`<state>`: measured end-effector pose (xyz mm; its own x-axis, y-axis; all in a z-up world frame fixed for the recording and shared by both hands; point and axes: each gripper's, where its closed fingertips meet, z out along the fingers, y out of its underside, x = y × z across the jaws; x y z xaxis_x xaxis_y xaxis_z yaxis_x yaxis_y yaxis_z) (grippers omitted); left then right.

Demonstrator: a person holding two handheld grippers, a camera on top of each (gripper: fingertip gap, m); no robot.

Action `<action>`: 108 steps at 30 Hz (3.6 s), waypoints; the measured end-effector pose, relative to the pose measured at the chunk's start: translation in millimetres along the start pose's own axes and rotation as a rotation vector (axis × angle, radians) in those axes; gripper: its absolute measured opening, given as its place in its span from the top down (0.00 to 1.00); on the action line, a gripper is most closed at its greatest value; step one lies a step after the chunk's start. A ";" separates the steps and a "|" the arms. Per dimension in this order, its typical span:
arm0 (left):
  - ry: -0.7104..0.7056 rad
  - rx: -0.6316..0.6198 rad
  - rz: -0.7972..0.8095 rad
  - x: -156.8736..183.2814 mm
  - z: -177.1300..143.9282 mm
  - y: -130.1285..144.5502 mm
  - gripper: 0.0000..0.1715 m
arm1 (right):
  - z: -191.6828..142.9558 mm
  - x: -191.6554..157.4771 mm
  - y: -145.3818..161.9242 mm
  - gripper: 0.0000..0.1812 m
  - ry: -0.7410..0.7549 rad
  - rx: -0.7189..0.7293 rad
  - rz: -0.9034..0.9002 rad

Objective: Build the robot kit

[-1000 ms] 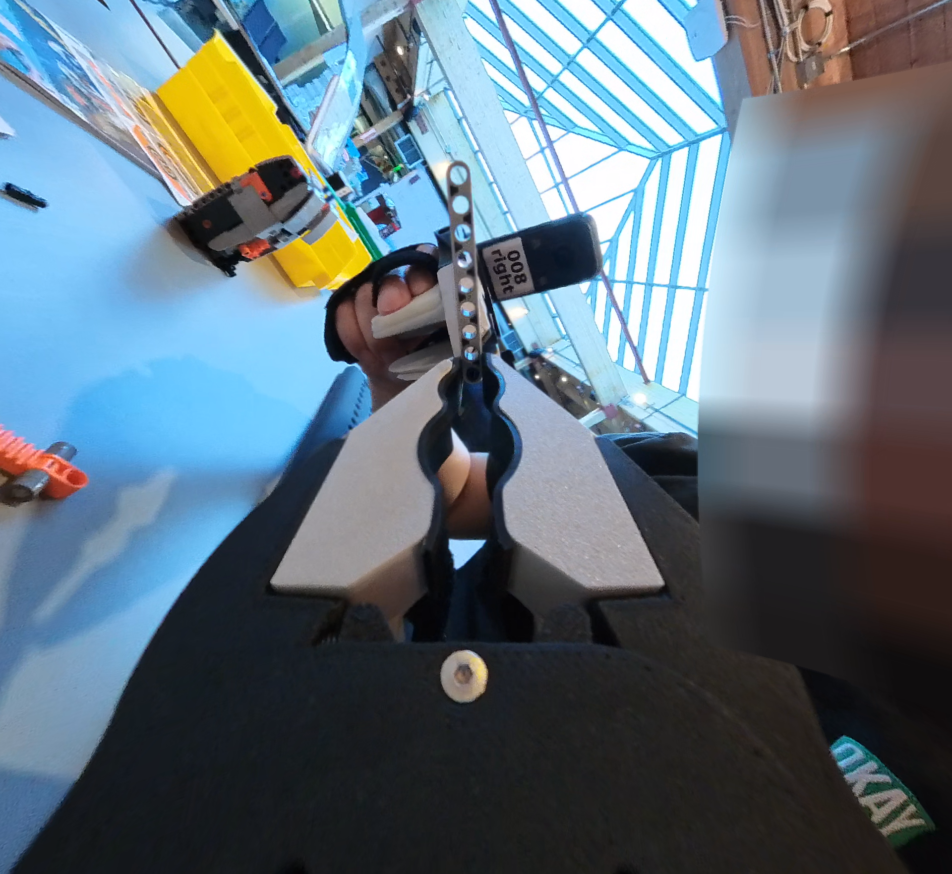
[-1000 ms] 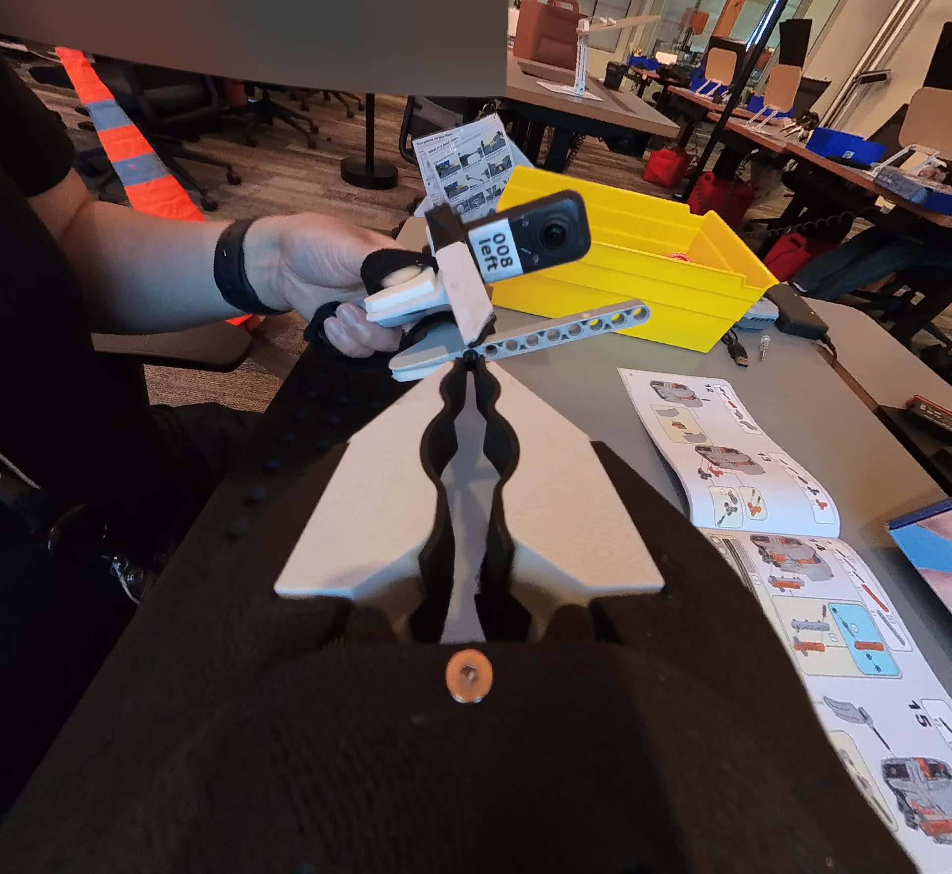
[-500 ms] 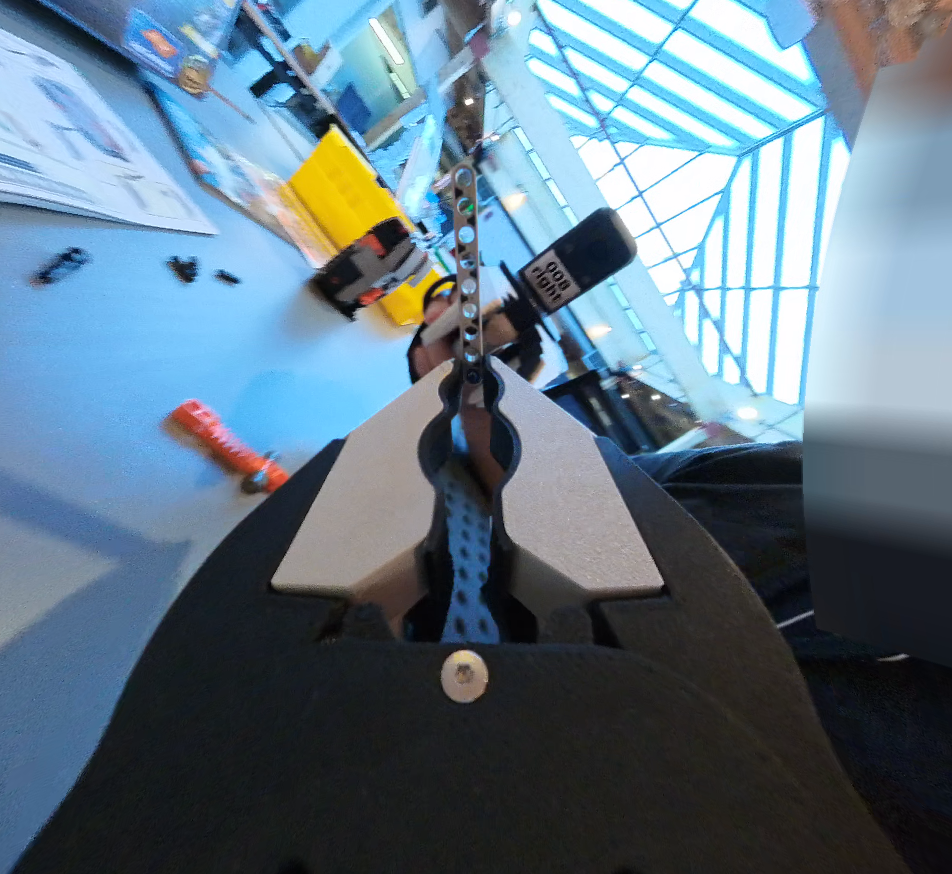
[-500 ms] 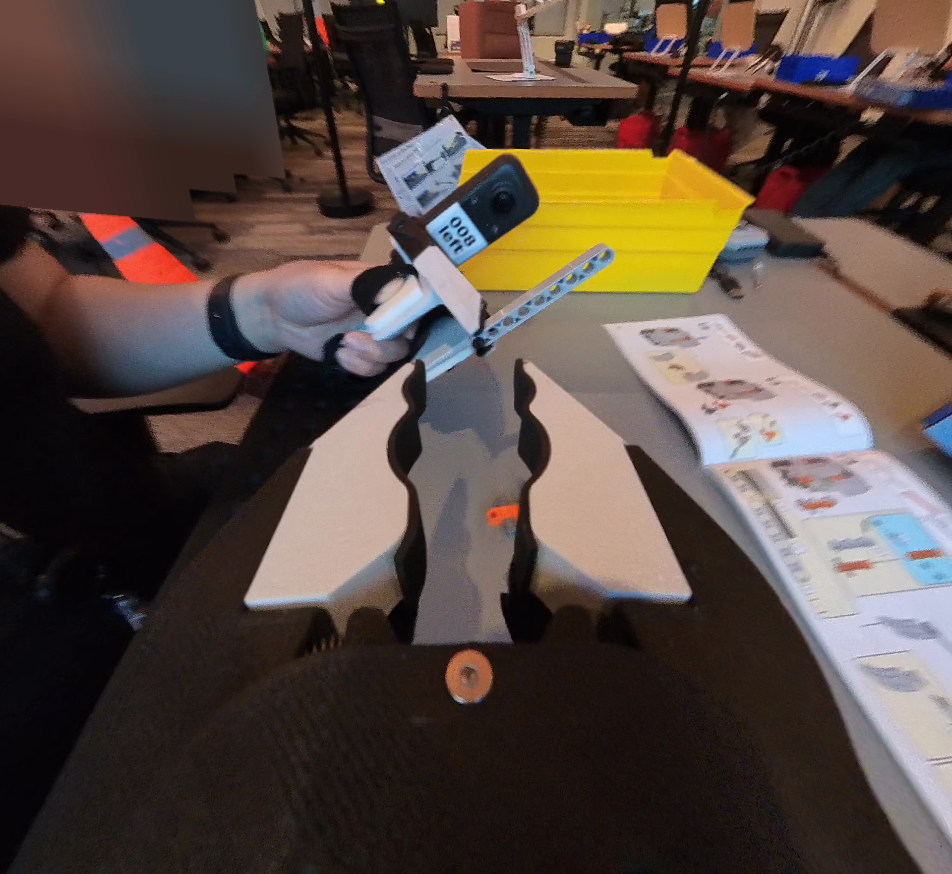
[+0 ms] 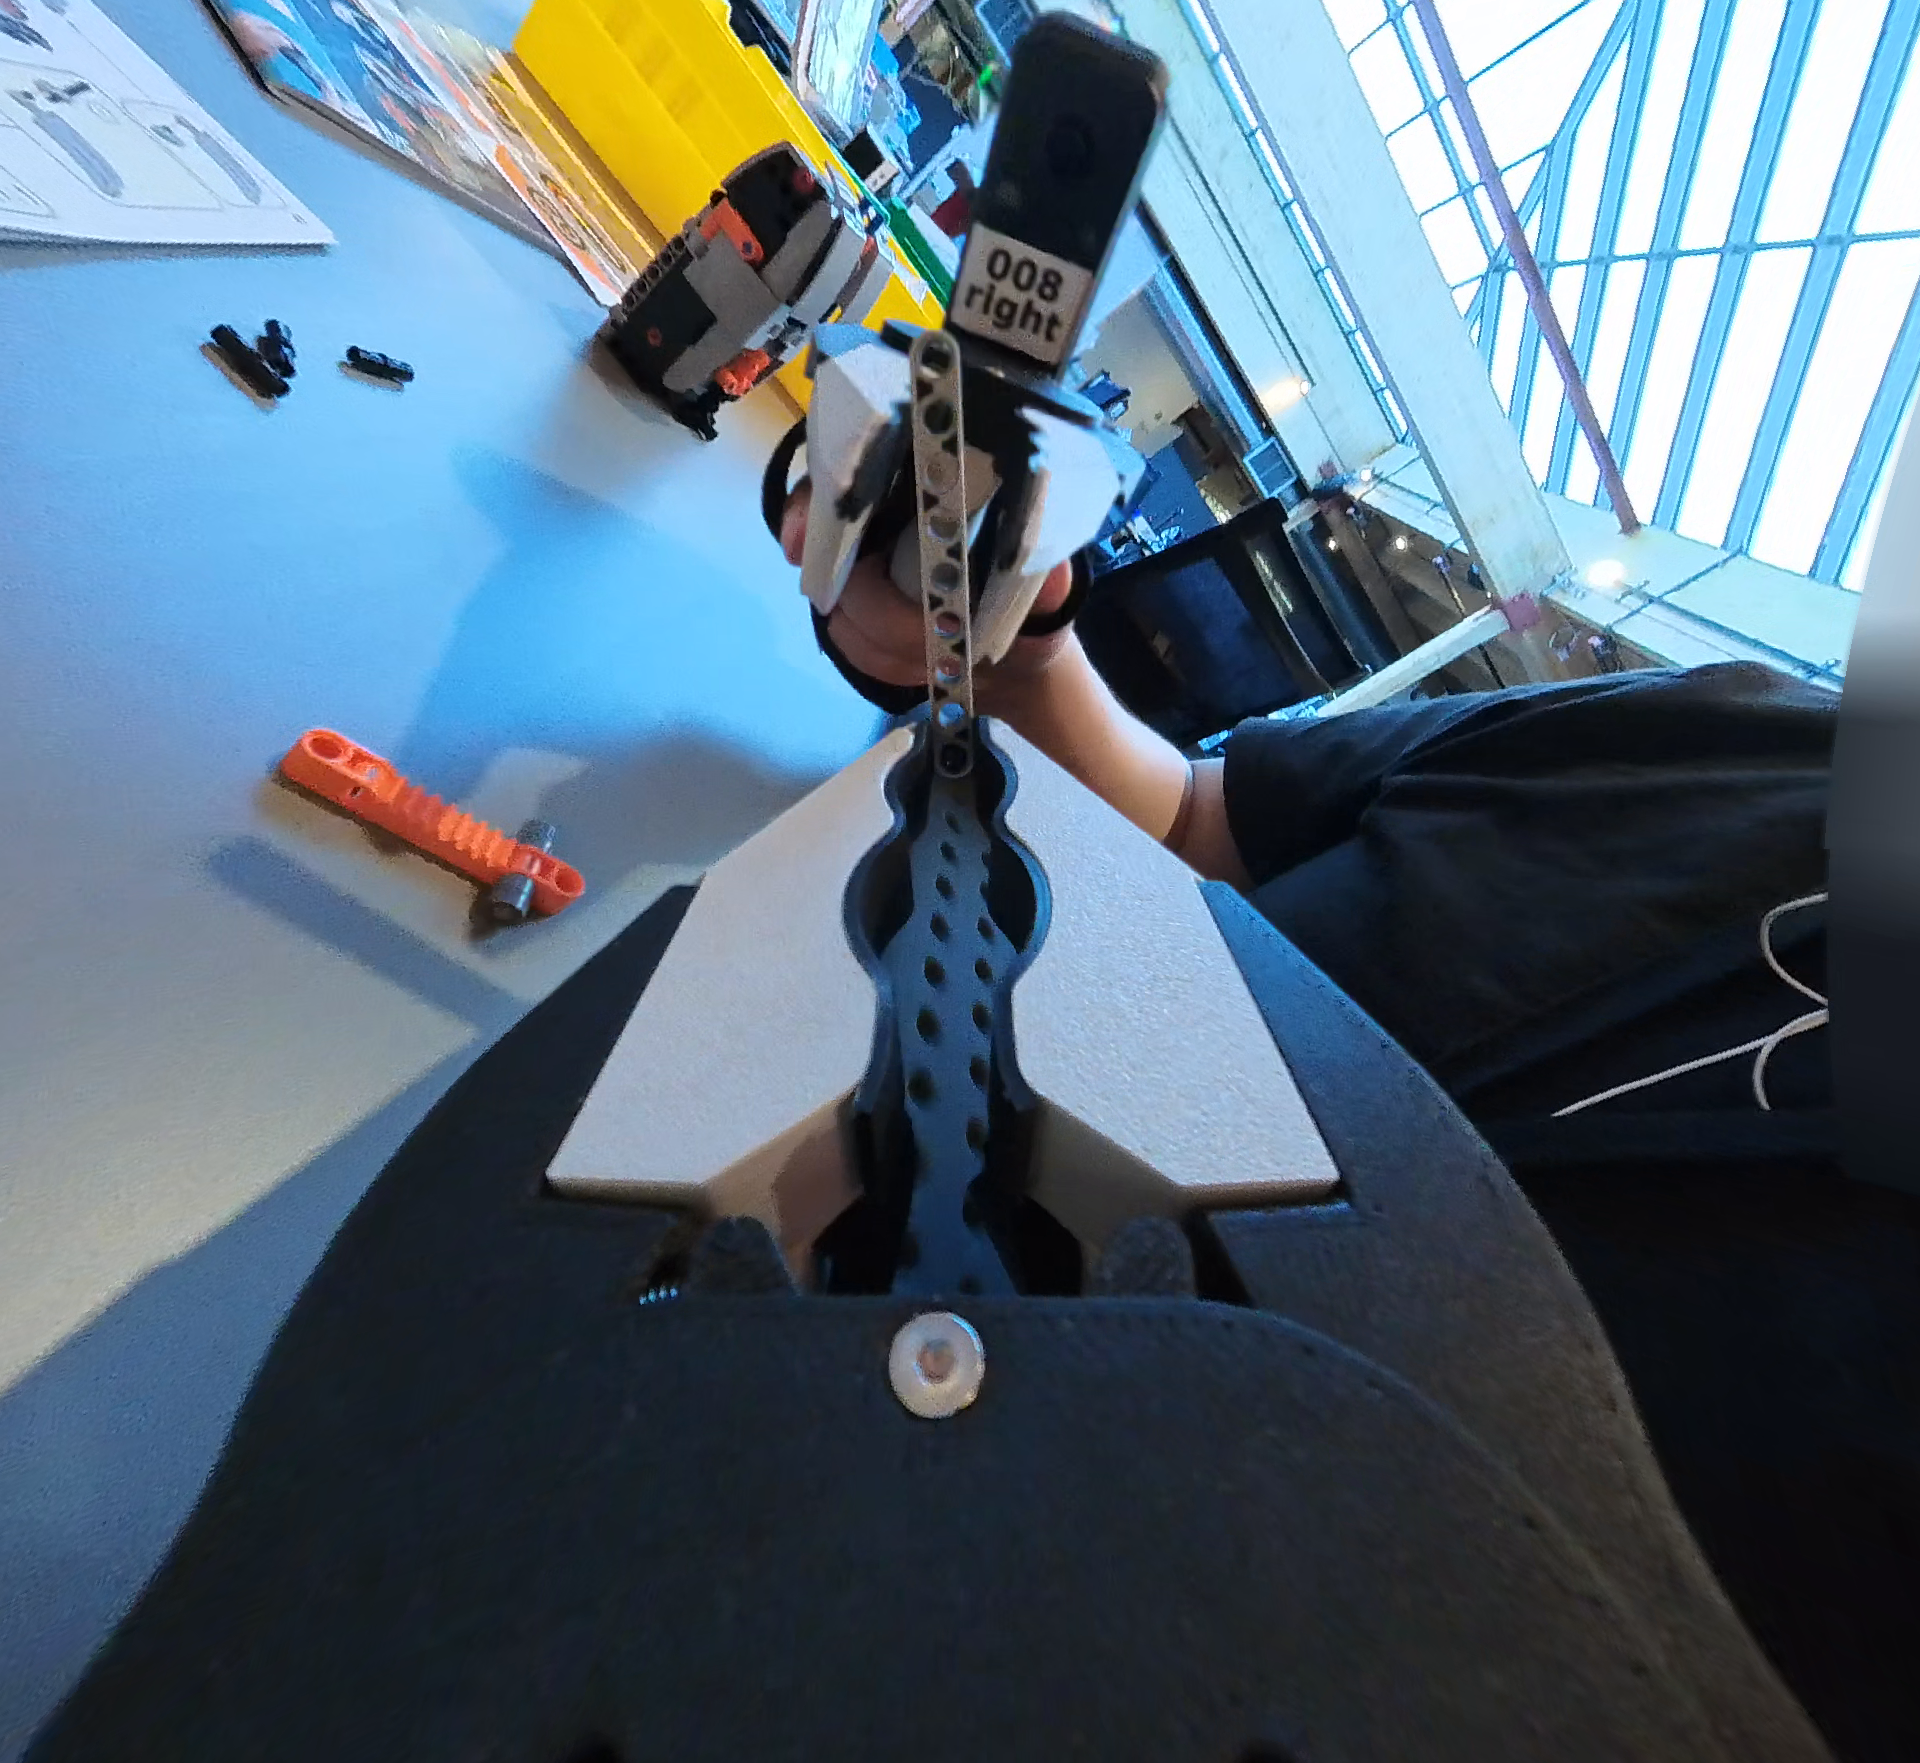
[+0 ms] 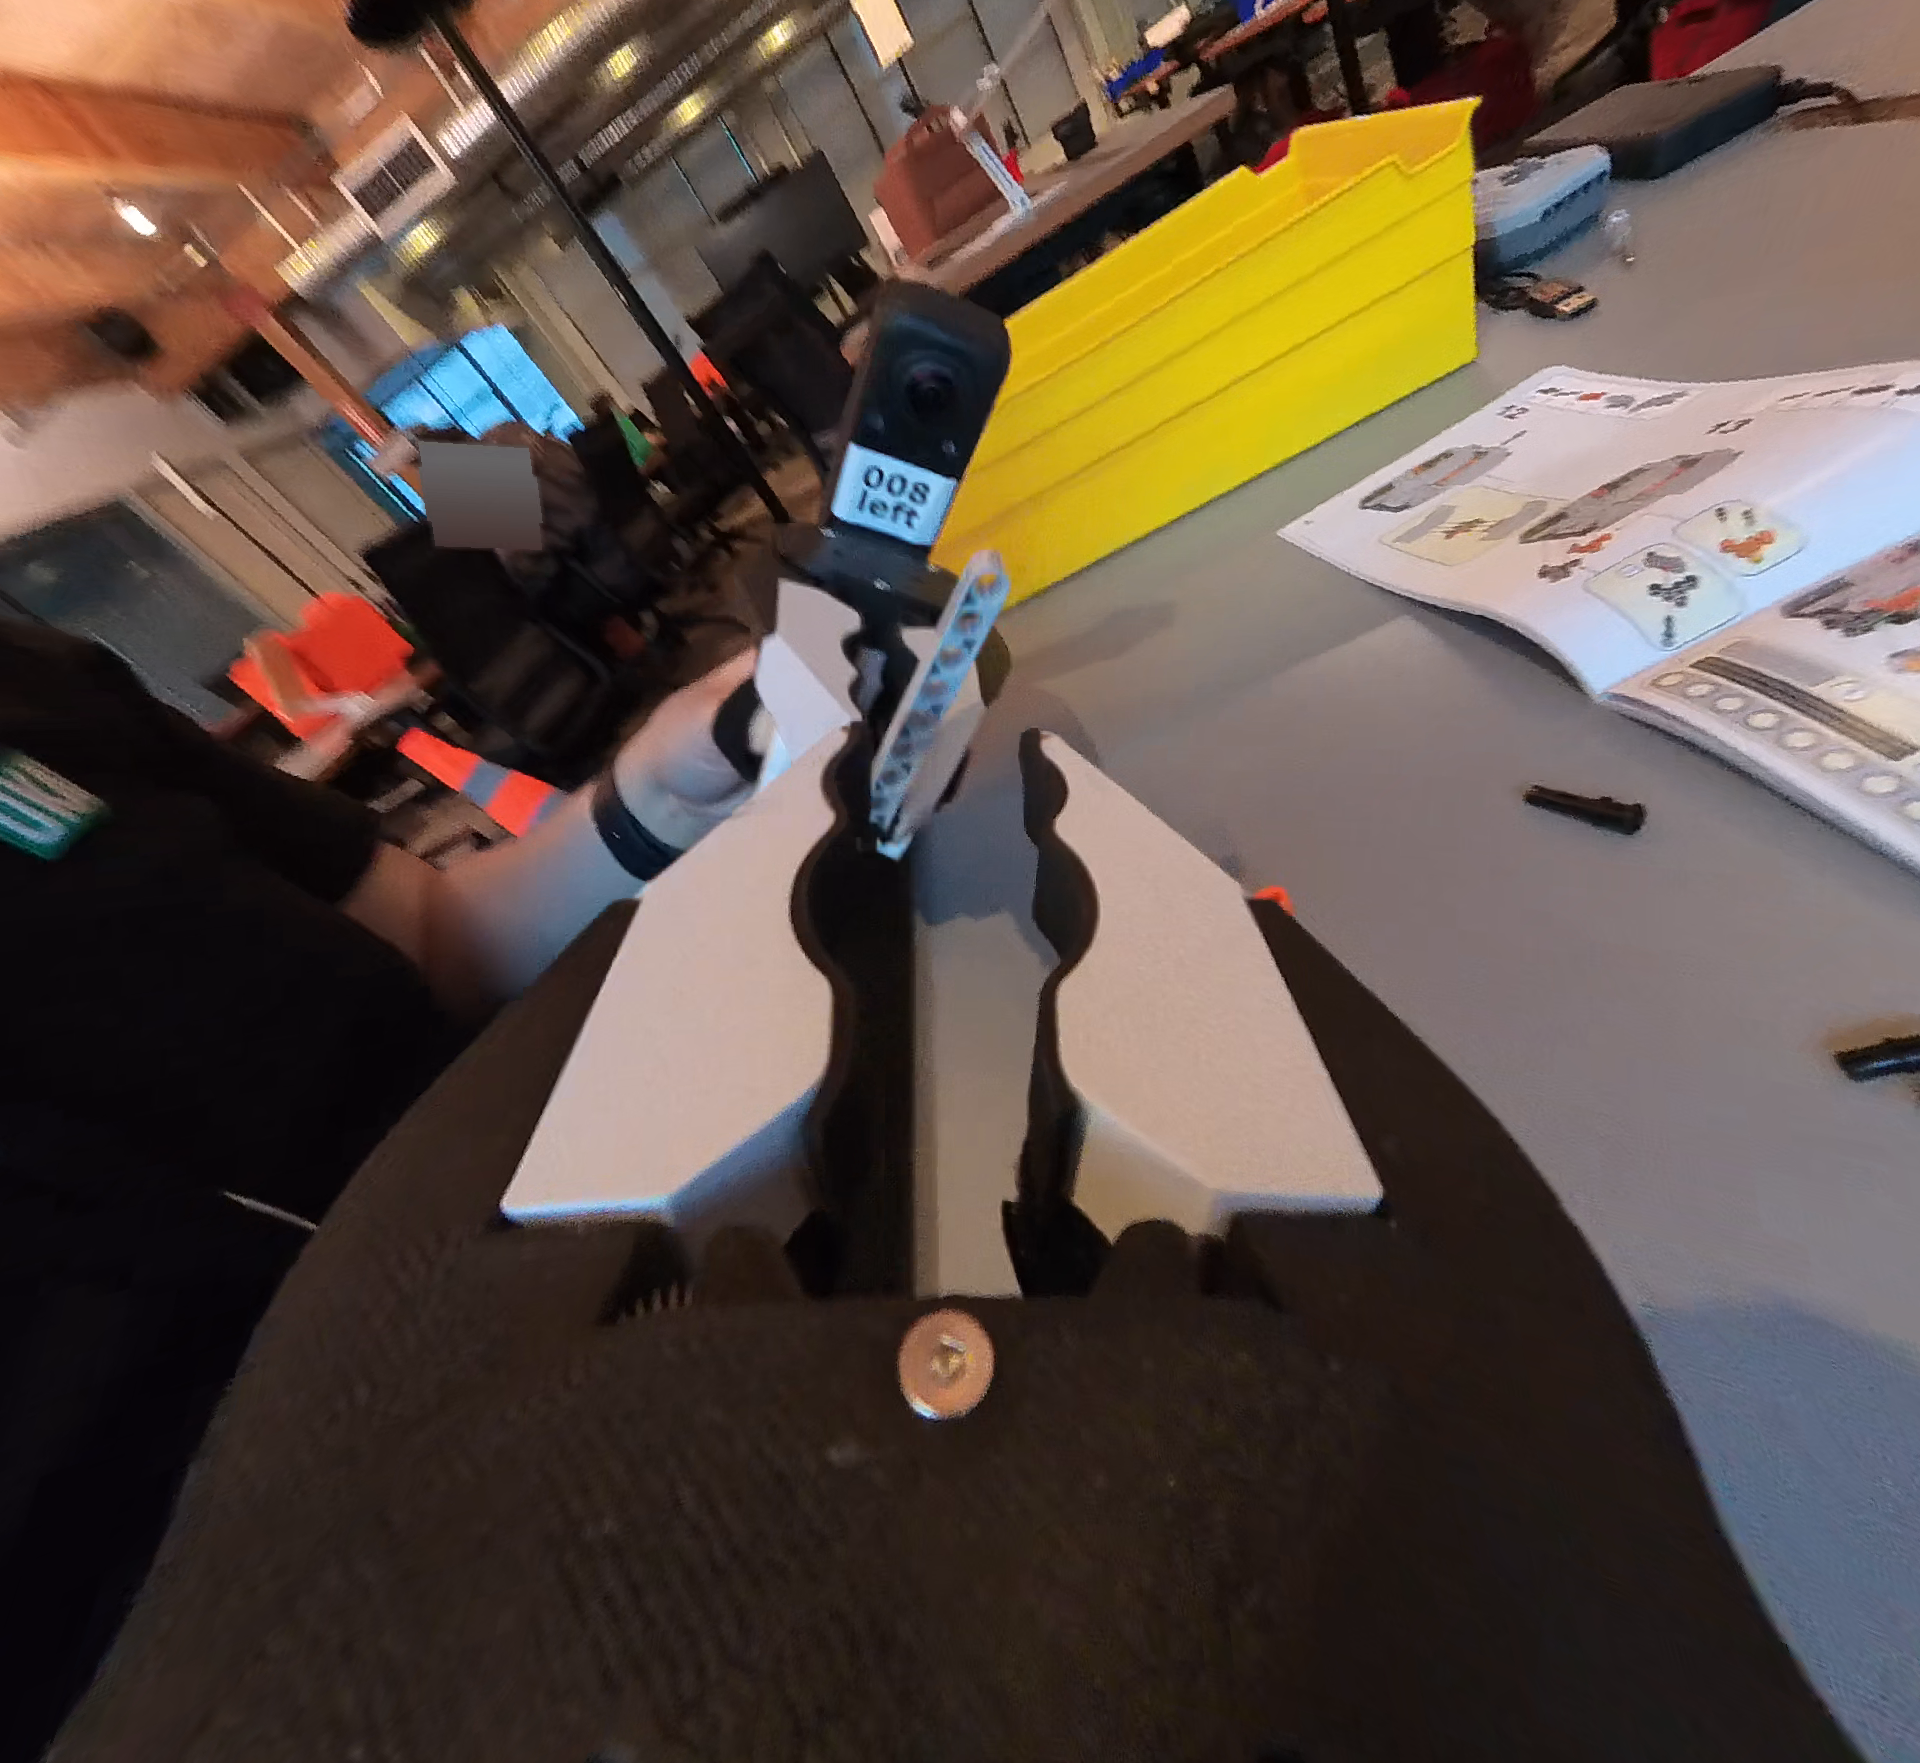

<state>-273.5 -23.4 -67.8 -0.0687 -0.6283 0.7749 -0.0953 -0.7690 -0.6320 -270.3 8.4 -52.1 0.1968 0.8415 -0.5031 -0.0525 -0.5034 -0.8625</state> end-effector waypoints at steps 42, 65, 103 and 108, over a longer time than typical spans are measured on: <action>0.110 -0.056 -0.160 -10.2 14.3 -1.5 0.98 | -11.2 24.7 -1.2 0.98 -0.047 0.042 0.406; 0.146 -0.051 -0.197 -10.7 13.7 -2.3 0.98 | -12.3 26.6 0.3 0.98 -0.029 0.038 0.438; 0.174 -0.054 -0.230 -2.9 22.5 -5.8 0.98 | -13.0 26.1 0.0 0.98 -0.025 0.036 0.437; 0.181 -0.039 -0.226 -1.6 20.9 -7.9 0.98 | -14.4 22.8 -4.0 0.98 -0.060 0.058 0.447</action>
<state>-251.9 -18.8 -64.3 -0.2172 -0.4075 0.8870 -0.1660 -0.8801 -0.4449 -251.5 26.7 -59.3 0.0854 0.5548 -0.8276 -0.1742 -0.8095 -0.5606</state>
